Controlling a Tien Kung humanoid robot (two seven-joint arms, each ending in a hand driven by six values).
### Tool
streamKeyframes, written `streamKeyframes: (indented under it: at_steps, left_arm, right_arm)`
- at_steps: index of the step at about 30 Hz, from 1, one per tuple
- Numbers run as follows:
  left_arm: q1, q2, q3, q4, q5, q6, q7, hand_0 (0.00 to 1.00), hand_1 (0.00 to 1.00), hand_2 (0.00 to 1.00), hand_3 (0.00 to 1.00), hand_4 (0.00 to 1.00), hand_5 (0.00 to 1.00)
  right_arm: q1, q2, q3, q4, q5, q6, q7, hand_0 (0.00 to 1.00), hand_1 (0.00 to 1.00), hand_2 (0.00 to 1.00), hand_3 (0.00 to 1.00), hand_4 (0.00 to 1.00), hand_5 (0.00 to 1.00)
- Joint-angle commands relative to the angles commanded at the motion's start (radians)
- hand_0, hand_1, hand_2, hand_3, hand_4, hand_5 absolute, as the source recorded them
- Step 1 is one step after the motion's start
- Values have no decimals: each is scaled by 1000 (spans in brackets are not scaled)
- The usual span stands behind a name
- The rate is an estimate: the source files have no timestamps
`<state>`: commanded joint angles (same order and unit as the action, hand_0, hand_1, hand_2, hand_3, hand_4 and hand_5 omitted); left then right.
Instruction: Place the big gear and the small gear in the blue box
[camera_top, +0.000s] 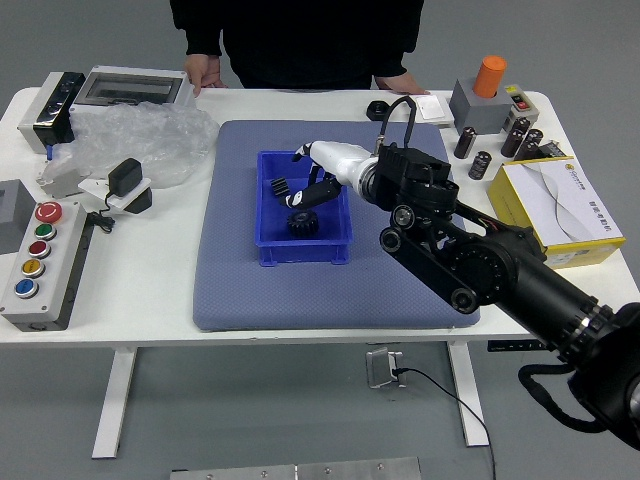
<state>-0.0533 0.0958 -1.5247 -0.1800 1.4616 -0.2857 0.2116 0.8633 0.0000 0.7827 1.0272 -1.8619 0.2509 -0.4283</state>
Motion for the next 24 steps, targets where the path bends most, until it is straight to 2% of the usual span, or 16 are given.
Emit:
streamKeyframes:
  at_steps: [6, 9, 10, 15, 16, 19, 21, 22, 24]
  left_arm:
    - [0, 1, 0, 0, 0, 0, -1, 855, 822, 829, 867, 773, 306]
    - [1, 2, 3, 0, -5, 1, -1, 855, 822, 829, 867, 773, 306]
    - [2, 2, 4, 0, -7, 1, -1, 855, 822, 829, 868, 772, 306]
    - [2, 5, 9, 0, -23, 3, -3, 855, 822, 829, 868, 772, 306]
    - [2, 6, 11, 0, -26, 4, -4, 855, 822, 829, 868, 773, 306]
    - [3, 7, 13, 0, -35, 6, -4, 855, 822, 829, 868, 773, 306]
    - [4, 7, 13, 0, -37, 6, -3, 855, 822, 829, 868, 773, 306]
    - [4, 7, 15, 0, -41, 7, -4, 855, 822, 829, 868, 772, 306]
    - [5, 6, 15, 0, -43, 7, -5, 855, 822, 829, 868, 772, 306]
  right_arm:
    - [9, -1, 23, 22, -7, -4, 0, 662, 583, 692, 957, 969, 599]
    - [14, -18, 50, 47, -18, 1, -6, 662, 583, 692, 957, 969, 599]
    - [14, -26, 58, 56, -22, 3, -8, 660, 578, 676, 921, 951, 576]
    - [-8, -90, 111, 121, -42, 9, -22, 660, 578, 676, 921, 951, 576]
    - [-15, -104, 122, 131, -45, 8, -23, 671, 627, 713, 898, 906, 527]
    - [-40, -149, 161, 164, -51, -3, -18, 671, 627, 713, 898, 906, 527]
    - [-57, -177, 185, 182, -51, -21, -10, 671, 627, 713, 898, 906, 527]
    - [-71, -196, 199, 190, -43, -44, 1, 713, 656, 742, 866, 854, 499]
    - [-92, -223, 214, 197, -20, -82, 21, 713, 656, 742, 866, 854, 499]
